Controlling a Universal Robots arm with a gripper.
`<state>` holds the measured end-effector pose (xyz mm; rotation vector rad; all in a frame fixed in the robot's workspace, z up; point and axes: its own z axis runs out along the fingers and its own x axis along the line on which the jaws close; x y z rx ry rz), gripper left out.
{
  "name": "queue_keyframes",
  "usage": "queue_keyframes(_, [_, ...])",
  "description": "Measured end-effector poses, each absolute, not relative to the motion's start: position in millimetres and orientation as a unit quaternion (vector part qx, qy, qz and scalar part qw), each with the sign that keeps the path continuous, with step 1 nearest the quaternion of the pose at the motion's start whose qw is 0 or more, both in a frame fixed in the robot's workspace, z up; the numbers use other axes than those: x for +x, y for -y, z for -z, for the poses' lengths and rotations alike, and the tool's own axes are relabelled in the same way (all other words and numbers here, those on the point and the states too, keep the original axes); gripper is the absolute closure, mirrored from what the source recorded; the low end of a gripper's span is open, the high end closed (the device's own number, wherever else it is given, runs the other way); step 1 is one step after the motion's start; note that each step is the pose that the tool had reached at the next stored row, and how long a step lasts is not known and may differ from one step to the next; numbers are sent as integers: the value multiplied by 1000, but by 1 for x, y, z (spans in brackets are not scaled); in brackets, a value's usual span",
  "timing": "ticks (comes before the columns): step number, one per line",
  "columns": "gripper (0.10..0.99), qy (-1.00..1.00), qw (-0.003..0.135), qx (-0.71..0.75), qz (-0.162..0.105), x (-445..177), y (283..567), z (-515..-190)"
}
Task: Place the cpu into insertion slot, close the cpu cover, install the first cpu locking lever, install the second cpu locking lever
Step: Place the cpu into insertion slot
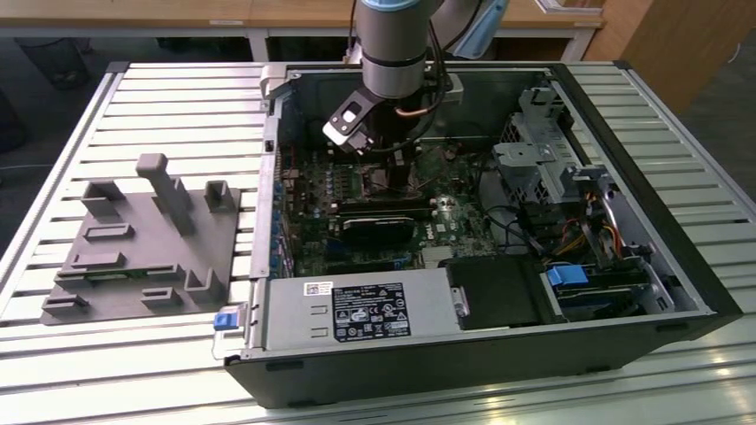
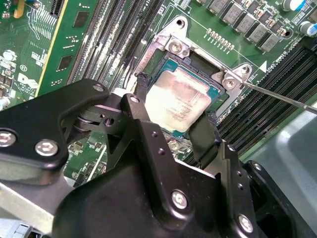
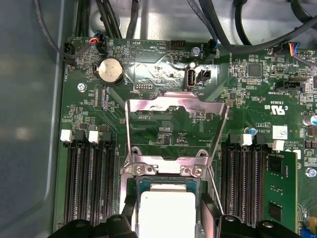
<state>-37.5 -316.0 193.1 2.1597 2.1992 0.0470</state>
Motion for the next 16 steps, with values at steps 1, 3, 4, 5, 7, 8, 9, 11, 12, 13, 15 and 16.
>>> queue_keyframes(1, [475, -713, 29, 700, -15, -38, 316, -194])
queue_keyframes(3, [475, -713, 29, 700, -15, -38, 316, -196])
queue_keyframes(4, [475, -713, 29, 700, -15, -38, 316, -197])
queue_keyframes(5, [475, -713, 29, 700, -15, -38, 316, -198])
queue_keyframes(7, [486, -713, 29, 700, -15, -38, 316, -201])
queue_keyframes(8, [549, -713, 29, 700, -15, -38, 316, -203])
queue_keyframes(9, [549, -713, 29, 700, -15, -38, 316, -205])
queue_keyframes(11, [667, -713, 29, 700, -15, -38, 316, -207])
queue_keyframes(12, [667, -713, 29, 700, -15, -38, 316, -208])
queue_keyframes(13, [725, -713, 29, 700, -15, -38, 316, -209])
queue_keyframes(15, [784, -713, 29, 700, -14, -38, 316, -211])
queue_keyframes(16, [843, -713, 29, 700, -14, -37, 316, -211])
